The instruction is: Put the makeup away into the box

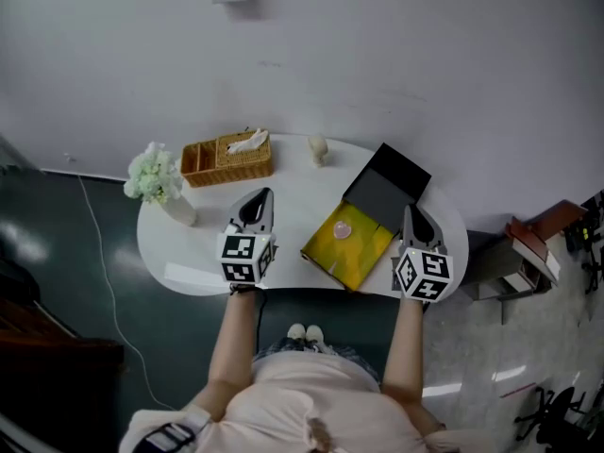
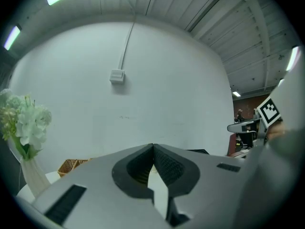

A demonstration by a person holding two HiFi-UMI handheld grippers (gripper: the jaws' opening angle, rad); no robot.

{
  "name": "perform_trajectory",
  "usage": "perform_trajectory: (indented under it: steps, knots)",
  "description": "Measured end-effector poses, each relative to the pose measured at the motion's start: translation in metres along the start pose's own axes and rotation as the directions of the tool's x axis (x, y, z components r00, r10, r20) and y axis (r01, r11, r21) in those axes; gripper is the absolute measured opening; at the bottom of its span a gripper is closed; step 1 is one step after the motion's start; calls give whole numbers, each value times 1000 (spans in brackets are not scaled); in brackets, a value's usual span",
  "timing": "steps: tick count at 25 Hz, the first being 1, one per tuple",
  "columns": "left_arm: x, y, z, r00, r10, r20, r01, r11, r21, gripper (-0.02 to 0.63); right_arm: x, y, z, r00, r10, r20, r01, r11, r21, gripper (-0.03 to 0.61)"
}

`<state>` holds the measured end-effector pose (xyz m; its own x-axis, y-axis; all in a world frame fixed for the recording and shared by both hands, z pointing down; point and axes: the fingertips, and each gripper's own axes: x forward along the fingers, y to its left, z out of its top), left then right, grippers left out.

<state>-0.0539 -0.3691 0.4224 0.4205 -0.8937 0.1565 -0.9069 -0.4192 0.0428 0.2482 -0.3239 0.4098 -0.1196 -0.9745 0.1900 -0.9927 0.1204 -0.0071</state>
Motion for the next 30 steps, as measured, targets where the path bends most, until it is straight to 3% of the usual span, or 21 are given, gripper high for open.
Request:
perform_trajectory:
  steps: [12, 30]
  knots:
    - [-14, 2, 11, 999, 18, 41, -18, 1000, 16, 26, -26, -24, 21, 993, -62, 105, 65, 997, -31, 15]
    - [-17, 3, 2, 1000, 18, 17, -18, 1000, 12, 26, -29, -31, 14, 991, -103, 83, 104, 994, -9, 14]
